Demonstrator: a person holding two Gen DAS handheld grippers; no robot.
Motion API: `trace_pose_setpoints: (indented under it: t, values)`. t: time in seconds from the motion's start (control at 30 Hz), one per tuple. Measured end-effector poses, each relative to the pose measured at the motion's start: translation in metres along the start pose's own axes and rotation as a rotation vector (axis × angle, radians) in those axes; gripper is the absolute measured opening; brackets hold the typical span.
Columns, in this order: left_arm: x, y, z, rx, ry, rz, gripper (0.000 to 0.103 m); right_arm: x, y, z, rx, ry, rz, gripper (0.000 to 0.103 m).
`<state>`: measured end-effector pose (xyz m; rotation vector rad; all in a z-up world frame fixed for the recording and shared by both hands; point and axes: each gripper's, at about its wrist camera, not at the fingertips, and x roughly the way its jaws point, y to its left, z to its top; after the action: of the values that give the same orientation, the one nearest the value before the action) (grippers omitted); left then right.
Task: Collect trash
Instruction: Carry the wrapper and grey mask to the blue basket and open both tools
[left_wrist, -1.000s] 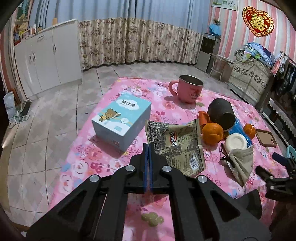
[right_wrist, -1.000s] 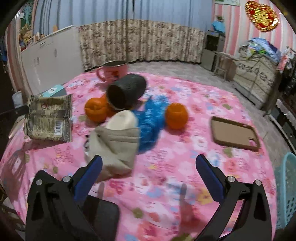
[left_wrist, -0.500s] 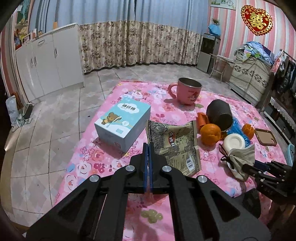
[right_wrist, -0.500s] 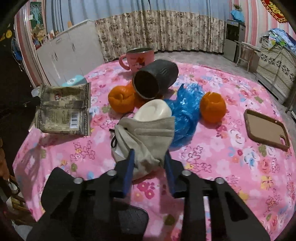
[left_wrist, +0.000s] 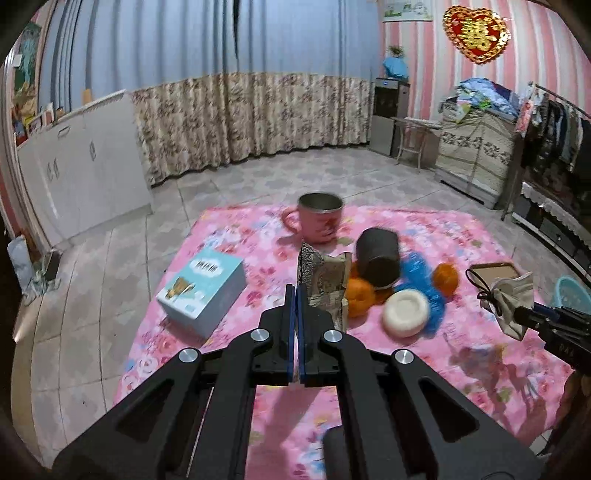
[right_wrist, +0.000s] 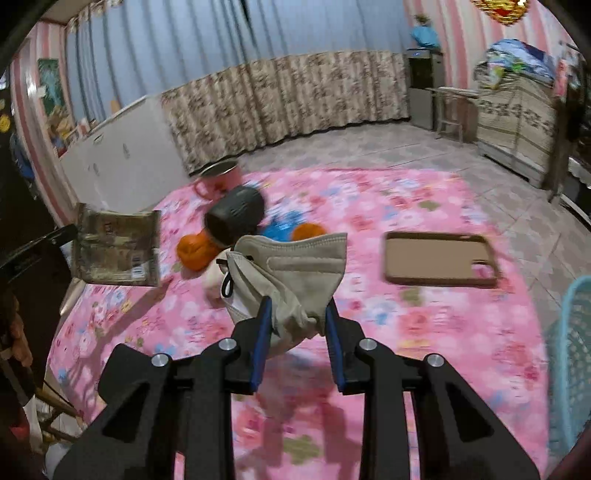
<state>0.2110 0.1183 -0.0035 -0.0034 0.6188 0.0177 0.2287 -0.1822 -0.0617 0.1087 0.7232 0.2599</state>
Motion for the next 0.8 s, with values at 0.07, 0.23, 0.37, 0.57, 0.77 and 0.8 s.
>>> trace_pose_setpoints:
  t: [0.07, 0.23, 0.37, 0.57, 0.77, 0.8]
  values:
    - [-0.009, -0.013, 0.007, 0.012, -0.02, -0.019, 0.0, -0.011, -0.016, 0.002, 0.014, -0.016, -0.027, 0.029]
    - [-0.024, -0.057, 0.022, 0.061, -0.063, -0.062, 0.0, -0.043, -0.055, 0.004, 0.057, -0.065, -0.087, 0.029]
    - [-0.03, -0.097, 0.03, 0.096, -0.089, -0.112, 0.0, -0.066, -0.082, 0.003, 0.07, -0.096, -0.139, 0.029]
    - [-0.025, -0.164, 0.031, 0.135, -0.085, -0.217, 0.0, -0.098, -0.129, -0.002, 0.108, -0.128, -0.224, 0.029]
    - [-0.029, -0.233, 0.029, 0.181, -0.091, -0.328, 0.0, -0.127, -0.183, -0.015, 0.176, -0.153, -0.312, 0.029]
    - [-0.031, -0.246, 0.029, 0.185, -0.093, -0.352, 0.0, -0.13, -0.19, -0.018, 0.189, -0.154, -0.325, 0.029]
